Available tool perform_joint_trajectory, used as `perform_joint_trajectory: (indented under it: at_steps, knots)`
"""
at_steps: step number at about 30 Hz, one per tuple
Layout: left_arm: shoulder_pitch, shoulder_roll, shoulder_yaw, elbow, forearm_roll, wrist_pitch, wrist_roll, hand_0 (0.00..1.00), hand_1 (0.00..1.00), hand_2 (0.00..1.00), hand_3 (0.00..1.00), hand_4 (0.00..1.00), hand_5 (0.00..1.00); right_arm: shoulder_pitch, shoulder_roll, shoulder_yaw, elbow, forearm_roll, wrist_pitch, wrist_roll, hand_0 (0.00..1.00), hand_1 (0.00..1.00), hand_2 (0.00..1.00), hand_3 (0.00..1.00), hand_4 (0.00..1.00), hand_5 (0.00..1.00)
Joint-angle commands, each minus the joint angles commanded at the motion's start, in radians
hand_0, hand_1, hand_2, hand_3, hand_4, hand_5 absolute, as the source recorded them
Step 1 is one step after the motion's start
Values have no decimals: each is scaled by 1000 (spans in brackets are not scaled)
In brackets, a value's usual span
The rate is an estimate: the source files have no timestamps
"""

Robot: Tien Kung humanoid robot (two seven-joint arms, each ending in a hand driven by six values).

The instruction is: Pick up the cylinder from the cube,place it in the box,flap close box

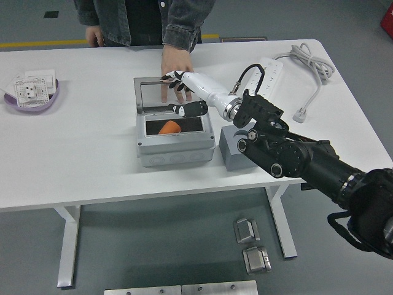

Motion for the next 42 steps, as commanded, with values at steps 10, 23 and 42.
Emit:
perform_joint_trajectory:
  at_steps: [10,23,42]
  knots:
    - [16,-3,-1,0,-4,1,0,632,647,648,710,682,308,-8,0,-37,158,36,18,-33,720,671,751,880,661,192]
    - [15,3,-1,0,-4,1,2,631,647,645,707,678,303,87,0,31,133,88,57,-25,684,639,727,846,660,198]
    - [-12,15,27,0,-15,-5,-9,631,646,640,702,669,291,129,0,35,-166,179,60,47,707,649,721,818,663,193]
